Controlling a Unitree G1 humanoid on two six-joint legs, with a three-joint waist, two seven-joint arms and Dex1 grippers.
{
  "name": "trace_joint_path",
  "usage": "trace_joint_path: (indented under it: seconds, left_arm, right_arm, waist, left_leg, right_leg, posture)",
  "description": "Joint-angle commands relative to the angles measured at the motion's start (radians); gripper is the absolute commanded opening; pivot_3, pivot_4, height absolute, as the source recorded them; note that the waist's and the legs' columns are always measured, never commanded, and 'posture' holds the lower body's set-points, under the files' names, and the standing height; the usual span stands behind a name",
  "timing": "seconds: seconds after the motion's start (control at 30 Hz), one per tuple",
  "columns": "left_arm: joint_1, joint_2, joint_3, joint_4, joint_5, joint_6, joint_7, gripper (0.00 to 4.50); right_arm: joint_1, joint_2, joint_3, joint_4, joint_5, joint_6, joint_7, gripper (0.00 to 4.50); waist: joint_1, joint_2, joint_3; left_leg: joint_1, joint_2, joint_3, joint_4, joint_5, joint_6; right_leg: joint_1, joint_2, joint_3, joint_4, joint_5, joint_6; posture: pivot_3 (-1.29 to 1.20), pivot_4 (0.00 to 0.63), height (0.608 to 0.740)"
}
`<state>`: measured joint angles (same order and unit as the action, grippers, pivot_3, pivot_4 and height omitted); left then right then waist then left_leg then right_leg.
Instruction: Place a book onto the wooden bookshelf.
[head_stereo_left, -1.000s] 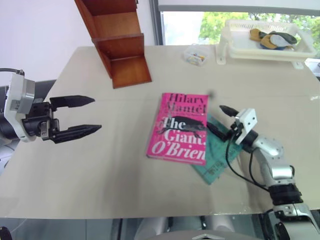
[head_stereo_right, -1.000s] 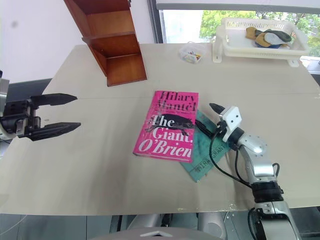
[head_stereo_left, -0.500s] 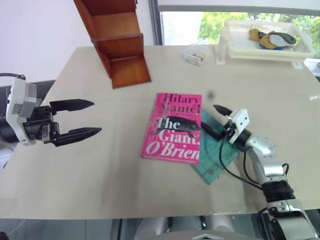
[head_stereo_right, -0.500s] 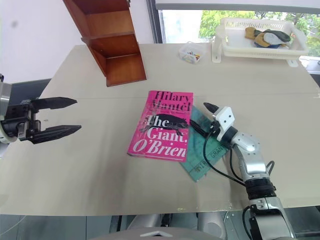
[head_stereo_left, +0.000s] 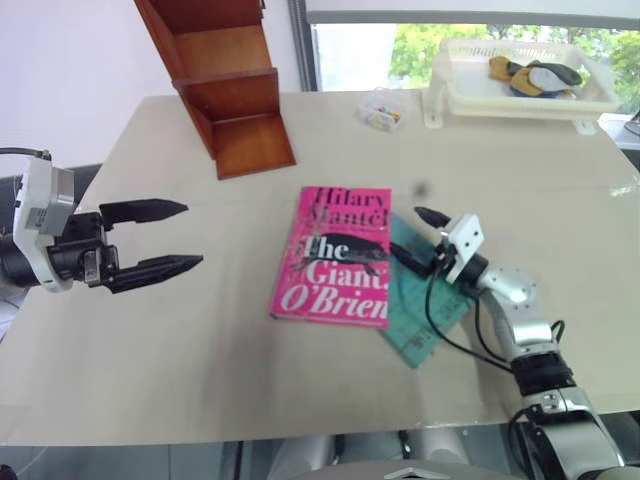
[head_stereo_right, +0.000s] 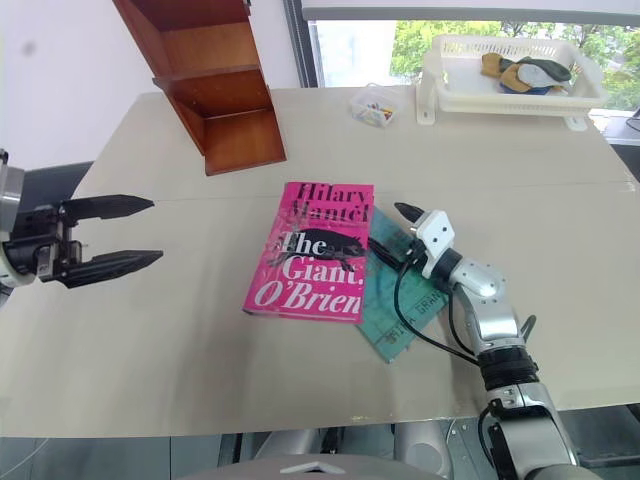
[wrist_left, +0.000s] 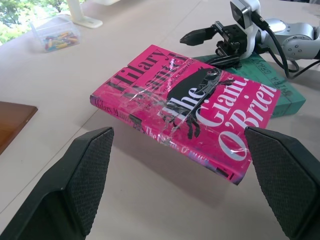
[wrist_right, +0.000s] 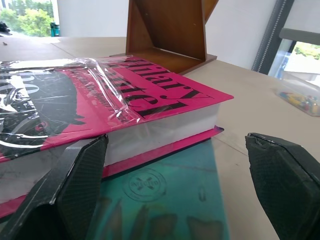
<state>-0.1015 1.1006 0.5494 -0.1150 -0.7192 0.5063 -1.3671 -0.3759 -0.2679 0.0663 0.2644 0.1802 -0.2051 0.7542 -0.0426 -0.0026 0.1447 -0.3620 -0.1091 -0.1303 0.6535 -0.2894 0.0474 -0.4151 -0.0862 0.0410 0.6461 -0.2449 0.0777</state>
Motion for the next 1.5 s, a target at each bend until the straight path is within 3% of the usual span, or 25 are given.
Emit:
trace_joint_path:
  seconds: [0.03,0.57,0.7,0.93,1.2,1.37,1.5]
  left_arm:
    - [0.003,0.011,0.048,-0.020,-0.004,-0.004,0.007,4.47]
    - [0.004,0.008,0.039,-0.021,-0.008,0.007,0.008,4.47]
    - [-0.117,-0.166,0.044,-0.013,-0.247,0.149,0.166,4.47]
    - [-0.067,-0.251,-0.069,-0.015,-0.234,0.281,0.281,4.47]
    - [-0.201,-0.316,-0.211,0.208,-0.208,0.437,0.364,4.47]
    - [-0.327,-0.352,-0.287,0.373,-0.166,0.538,0.407,4.47]
    - [-0.432,-0.373,-0.350,0.514,-0.159,0.648,0.352,4.47]
  right_arm:
    - [-0.015,0.013,0.015,0.017,-0.008,-0.016,-0.002,4.50]
    - [0.013,-0.023,-0.008,0.004,-0.019,-0.024,-0.005,4.50]
    - [0.056,-0.086,-0.046,-0.039,0.003,-0.018,0.010,4.50]
    - [0.161,-0.217,-0.119,-0.192,0.077,0.041,0.052,4.50]
    - [0.277,-0.444,-0.275,-0.386,0.218,0.164,0.164,4.50]
    - [0.282,-0.512,-0.349,-0.455,0.332,0.255,0.214,4.50]
    - [0.279,-0.567,-0.368,-0.463,0.353,0.284,0.271,4.50]
  waist:
    - [0.000,0.000,0.000]
    - [0.001,0.000,0.000]
    - [0.016,0.000,-0.001]
    - [0.025,-0.003,-0.001]
    - [0.031,-0.002,0.000]
    - [0.029,-0.002,0.000]
    - [0.030,-0.002,0.000]
  left_leg:
    - [0.000,0.000,0.000,0.000,0.000,0.000]
    - [0.000,0.001,0.000,0.000,0.000,0.000]
    - [0.000,0.000,-0.001,0.000,0.000,0.000]
    - [0.000,0.000,-0.001,0.002,0.000,0.000]
    - [0.000,0.000,-0.001,0.002,0.000,0.000]
    - [0.000,0.000,-0.001,0.002,0.000,0.000]
    - [-0.001,0.000,-0.001,0.002,0.000,0.000]
  right_leg:
    - [0.000,0.000,0.000,0.000,0.000,0.000]
    - [0.000,0.001,0.000,0.000,0.000,0.000]
    - [0.001,0.000,-0.001,-0.001,0.000,0.000]
    - [0.001,0.000,-0.001,-0.001,0.000,0.000]
    - [0.002,0.000,-0.001,0.000,0.000,0.000]
    - [0.002,-0.001,-0.001,-0.001,0.000,0.000]
    - [0.002,0.000,-0.001,-0.001,0.000,0.000]
  posture:
    - [0.00,0.150,0.740]
    - [0.00,0.150,0.740]
    - [0.00,0.150,0.740]
    - [0.00,0.150,0.740]
    - [0.00,0.150,0.740]
    - [0.00,0.150,0.740]
    - [0.00,0.150,0.740]
